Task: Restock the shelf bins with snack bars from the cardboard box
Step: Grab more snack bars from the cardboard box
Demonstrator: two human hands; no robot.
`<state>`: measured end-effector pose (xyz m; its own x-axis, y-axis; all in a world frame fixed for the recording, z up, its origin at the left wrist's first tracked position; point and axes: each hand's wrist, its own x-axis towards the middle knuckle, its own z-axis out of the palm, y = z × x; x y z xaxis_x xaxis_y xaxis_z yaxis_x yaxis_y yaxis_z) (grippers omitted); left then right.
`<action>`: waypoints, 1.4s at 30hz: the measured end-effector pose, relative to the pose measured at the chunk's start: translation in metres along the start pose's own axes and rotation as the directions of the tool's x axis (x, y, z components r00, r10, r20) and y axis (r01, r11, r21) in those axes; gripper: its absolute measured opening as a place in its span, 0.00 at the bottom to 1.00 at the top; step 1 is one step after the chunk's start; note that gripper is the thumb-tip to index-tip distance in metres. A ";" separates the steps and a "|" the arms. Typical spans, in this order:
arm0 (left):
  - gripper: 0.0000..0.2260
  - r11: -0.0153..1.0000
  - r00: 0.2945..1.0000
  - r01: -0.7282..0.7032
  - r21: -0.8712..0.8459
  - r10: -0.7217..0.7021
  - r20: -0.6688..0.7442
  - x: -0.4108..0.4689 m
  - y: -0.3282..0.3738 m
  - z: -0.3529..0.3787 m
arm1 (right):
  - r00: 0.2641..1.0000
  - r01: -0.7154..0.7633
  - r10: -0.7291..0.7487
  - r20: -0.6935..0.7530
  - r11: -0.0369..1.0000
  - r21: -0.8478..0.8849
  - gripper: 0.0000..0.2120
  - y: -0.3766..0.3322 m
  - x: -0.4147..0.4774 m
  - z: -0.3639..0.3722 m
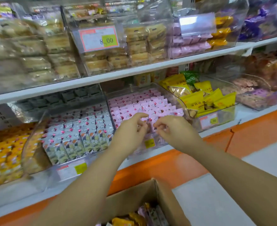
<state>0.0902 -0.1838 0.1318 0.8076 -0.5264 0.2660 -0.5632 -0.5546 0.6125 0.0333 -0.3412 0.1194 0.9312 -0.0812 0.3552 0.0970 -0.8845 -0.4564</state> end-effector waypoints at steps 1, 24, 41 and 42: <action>0.13 1.000 0.999 -0.019 -0.023 0.018 -0.043 -0.014 -0.003 -0.002 | 1.000 0.006 -0.006 0.020 1.000 0.001 0.07 -0.009 -0.013 0.010; 0.12 0.675 0.648 0.737 -0.029 -0.694 0.313 -0.290 -0.256 0.041 | 0.661 -0.330 0.301 0.687 0.939 -0.094 0.24 -0.023 -0.144 0.279; 0.13 0.651 0.310 0.697 0.300 -0.651 0.693 -0.289 -0.263 0.065 | 0.559 -0.544 0.466 0.686 0.830 -0.122 0.16 -0.013 -0.145 0.346; 0.15 0.649 0.291 0.698 0.302 -0.642 0.709 -0.289 -0.263 0.062 | 0.554 -0.551 0.465 0.690 0.827 -0.116 0.15 -0.014 -0.145 0.347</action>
<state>-0.0061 0.0743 -0.1529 0.4729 -0.2537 -0.8438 0.1451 -0.9221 0.3586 0.0189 -0.1582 -0.2086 0.8036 -0.1396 -0.5785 -0.4731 -0.7396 -0.4787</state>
